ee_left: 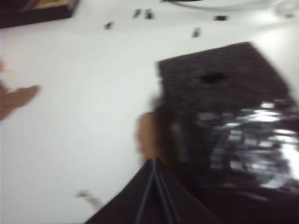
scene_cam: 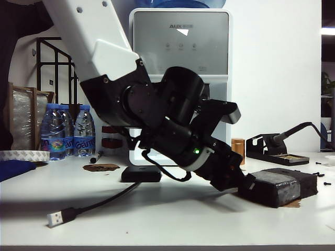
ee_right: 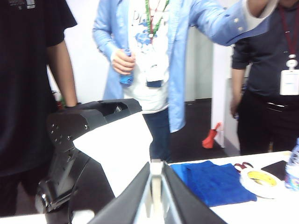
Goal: Take the USB flash drive out of the black sponge and insert it into the slot on top of the black USB adpator box.
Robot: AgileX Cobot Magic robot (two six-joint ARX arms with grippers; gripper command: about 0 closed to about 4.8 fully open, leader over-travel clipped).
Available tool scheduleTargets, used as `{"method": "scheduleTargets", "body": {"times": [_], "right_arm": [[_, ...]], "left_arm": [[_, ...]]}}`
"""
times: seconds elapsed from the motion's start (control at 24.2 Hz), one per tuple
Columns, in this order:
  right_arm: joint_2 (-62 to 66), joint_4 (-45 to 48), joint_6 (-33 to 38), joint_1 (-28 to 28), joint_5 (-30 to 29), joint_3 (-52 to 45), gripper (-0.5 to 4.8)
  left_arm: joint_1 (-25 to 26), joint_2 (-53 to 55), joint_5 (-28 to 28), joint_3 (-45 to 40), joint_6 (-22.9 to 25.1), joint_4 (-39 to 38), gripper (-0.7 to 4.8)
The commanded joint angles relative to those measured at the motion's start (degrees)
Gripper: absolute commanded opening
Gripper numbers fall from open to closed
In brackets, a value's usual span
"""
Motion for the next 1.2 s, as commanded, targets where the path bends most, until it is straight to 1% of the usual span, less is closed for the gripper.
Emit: {"method": "scheduleTargets", "body": {"times": [0.04,0.08,0.12,0.17,0.21,0.25,0.29,0.33,0.37,0.41,0.45,0.5,0.54,0.66,0.74,0.78,0.83,0.91,0.95,0.99,1.03,1.07,1.11,1.16,1.2], "right_arm": [[2.36,0.52,-0.59,-0.09,-3.08,2.73,-0.05],[3.37,0.61,-0.87,-0.26,-3.32,3.58,-0.05],[4.13,0.59,-1.44,-0.37,-3.61,4.24,-0.04],[4.70,0.59,-1.55,-0.37,-3.72,4.63,-0.05],[5.90,0.28,-1.60,-0.44,-4.50,5.64,-0.05],[6.58,0.11,-1.57,-0.83,-5.11,6.21,-0.05],[8.26,-1.66,-1.49,-1.95,-6.32,7.87,-0.05],[9.18,-2.34,-1.84,-2.14,-6.08,8.61,-0.05],[11.15,-2.40,-2.36,-2.14,-6.32,9.70,-0.05],[12.31,-2.40,-2.54,-2.14,-6.32,10.29,-0.05],[14.49,-2.51,-2.56,-2.14,-7.52,11.54,-0.05],[15.67,-2.69,-2.54,-2.14,-7.74,12.22,-0.05],[17.59,-2.71,-2.93,-2.12,-8.41,13.40,-0.05],[20.04,-2.89,-3.04,-2.10,-9.68,14.95,-0.04],[21.05,-3.48,-3.85,-2.10,-10.19,15.47,-0.05],[21.73,-3.65,-4.24,-2.10,-11.10,15.80,-0.05],[22.67,-3.98,-5.33,-2.10,-11.06,15.96,-0.05],[24.00,-5.07,-6.80,-1.64,-10.78,16.44,-0.05],[25.51,-5.27,-9.07,-1.40,-10.32,16.55,-0.05],[26.05,-5.77,-10.21,-1.40,-9.20,16.50,-0.05],[27.43,-6.23,-12.37,-1.29,-8.02,16.50,-0.05],[28.04,-6.75,-13.29,-0.83,-7.30,16.50,-0.05],[29.92,-7.28,-16.74,0.44,-3.93,16.52,-0.05],[30.60,-7.98,-18.08,0.79,-2.12,16.55,-0.04],[32.24,-8.98,-20.81,1.66,0.55,16.52,-0.04]], "left_arm": [[0.98,-0.44,-25.18,0.22,-0.20,14.25,-0.04],[2.01,-0.48,-31.85,0.22,0.02,21.68,-0.04],[2.91,-0.81,-34.80,0.22,0.59,25.33,-0.04],[3.72,-1.07,-37.13,0.26,0.92,27.12,-0.04],[5.33,-1.79,-41.29,0.28,2.73,28.22,-0.04],[6.23,-2.23,-43.23,0.26,3.72,28.13,-0.05],[8.52,-3.30,-48.15,0.17,5.95,28.17,-0.04],[9.84,-3.98,-49.35,0.13,6.27,28.13,-0.04],[12.66,-5.38,-50.86,0.02,6.23,27.96,-0.04],[14.36,-6.25,-51.84,0.02,6.23,27.71,-0.04],[16.92,-7.74,-53.24,-0.04,6.25,26.38,-0.04],[18.16,-8.63,-53.24,-0.24,6.23,25.00,-0.04],[20.46,-10.62,-52.96,-1.18,6.16,21.92,-0.04],[24.13,-15.26,-52.65,-5.27,6.05,19.41,-0.04],[25.68,-19.50,-50.99,-9.40,6.01,19.06,-0.04],[26.08,-23.15,-48.09,-12.70,5.68,18.64,-0.04],[26.10,-27.47,-43.28,-16.41,5.35,18.51,-0.04],[26.10,-32.74,-37.64,-20.61,4.50,18.34,-0.04],[26.08,-37.53,-32.89,-24.13,2.47,17.62,-0.04],[26.03,-39.89,-30.82,-25.75,0.96,16.83,-0.04],[26.03,-44.85,-26.23,-28.57,-2.75,12.15,-0.04],[26.03,-46.62,-24.63,-29.46,-4.17,9.40,-0.04],[26.01,-49.55,-21.53,-31.08,-6.49,4.09,-0.04],[26.03,-50.23,-19.71,-31.69,-7.54,2.21,-0.04],[26.01,-51.32,-16.44,-33.38,-8.83,-0.55,-0.04]]}}
